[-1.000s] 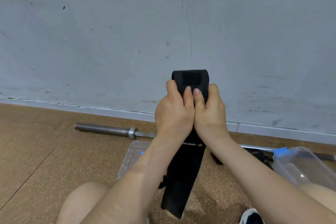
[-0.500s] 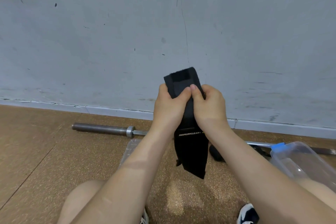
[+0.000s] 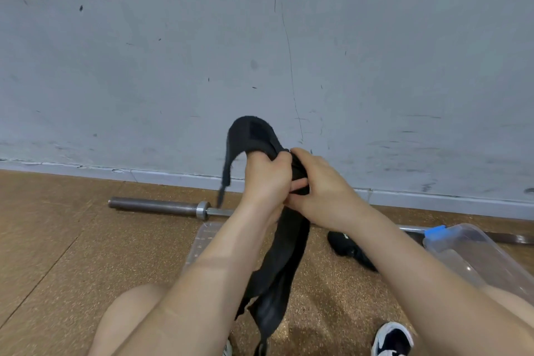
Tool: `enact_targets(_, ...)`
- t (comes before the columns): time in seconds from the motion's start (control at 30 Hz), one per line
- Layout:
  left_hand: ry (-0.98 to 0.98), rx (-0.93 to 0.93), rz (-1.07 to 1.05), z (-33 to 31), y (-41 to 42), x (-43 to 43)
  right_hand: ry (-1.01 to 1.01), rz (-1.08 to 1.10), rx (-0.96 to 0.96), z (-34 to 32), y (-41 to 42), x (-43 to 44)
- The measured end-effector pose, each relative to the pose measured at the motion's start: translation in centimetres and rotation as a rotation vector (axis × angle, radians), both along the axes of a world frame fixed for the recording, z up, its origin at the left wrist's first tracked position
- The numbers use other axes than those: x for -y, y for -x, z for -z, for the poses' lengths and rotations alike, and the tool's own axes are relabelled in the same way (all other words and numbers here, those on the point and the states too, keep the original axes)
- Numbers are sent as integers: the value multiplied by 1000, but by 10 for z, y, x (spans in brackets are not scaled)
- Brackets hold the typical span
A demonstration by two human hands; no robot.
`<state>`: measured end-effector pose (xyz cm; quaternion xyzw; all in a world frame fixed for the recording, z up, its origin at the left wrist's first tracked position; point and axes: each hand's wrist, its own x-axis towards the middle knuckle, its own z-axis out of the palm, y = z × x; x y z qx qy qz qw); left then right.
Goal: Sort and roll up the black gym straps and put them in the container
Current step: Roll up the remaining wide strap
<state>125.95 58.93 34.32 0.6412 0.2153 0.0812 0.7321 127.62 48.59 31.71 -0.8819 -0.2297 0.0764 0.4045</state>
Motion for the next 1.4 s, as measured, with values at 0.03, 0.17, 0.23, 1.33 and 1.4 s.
enact_targets(0.03,35,2,11,-3,2,3,38,60,83,5,-2,-3)
enact_targets(0.17,-170,64,123,-15,3,-10,14,156,156,0,-9,-5)
enact_targets(0.23,-632,160,131,-19,2,-23,-66,157,-36,-8,-15,0)
enact_targets(1.33,87,136,129,12,-4,-30,-368,218,-209,5,-7,-20)
enact_targets(1.4,62,136,218,14,-2,-28,-485,309,-148,4,-12,-21)
